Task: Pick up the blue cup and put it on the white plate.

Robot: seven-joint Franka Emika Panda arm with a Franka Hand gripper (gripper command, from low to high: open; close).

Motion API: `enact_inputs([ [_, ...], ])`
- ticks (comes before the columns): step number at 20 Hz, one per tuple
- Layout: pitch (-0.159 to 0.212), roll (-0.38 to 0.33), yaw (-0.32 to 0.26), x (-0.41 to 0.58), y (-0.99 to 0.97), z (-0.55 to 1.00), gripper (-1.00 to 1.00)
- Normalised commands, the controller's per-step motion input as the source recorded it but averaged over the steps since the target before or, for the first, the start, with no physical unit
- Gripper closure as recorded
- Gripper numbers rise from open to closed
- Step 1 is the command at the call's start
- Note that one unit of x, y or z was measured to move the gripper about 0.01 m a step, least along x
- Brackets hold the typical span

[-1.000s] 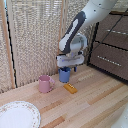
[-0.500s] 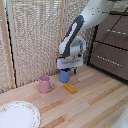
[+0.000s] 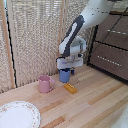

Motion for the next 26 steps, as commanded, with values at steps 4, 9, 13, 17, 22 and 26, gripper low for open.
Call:
enact_inputs([
  [4,0.022,0.000,0.000,-0.009,0.01,0.09,1.00],
  [9,0.066,0.048,-0.022,-0.010,0.02,0.63,1.00],
  [13,0.096,0.083,-0.018,0.000,0.09,0.85,1.00],
  [17,0.110,0.036,0.017,0.049,0.19,0.92,1.00],
  [22,0.120,0.002,0.070,0.004,0.58,0.92,1.00],
  [26,0.108,0.000,0.062,0.000,0.70,0.93,1.00],
])
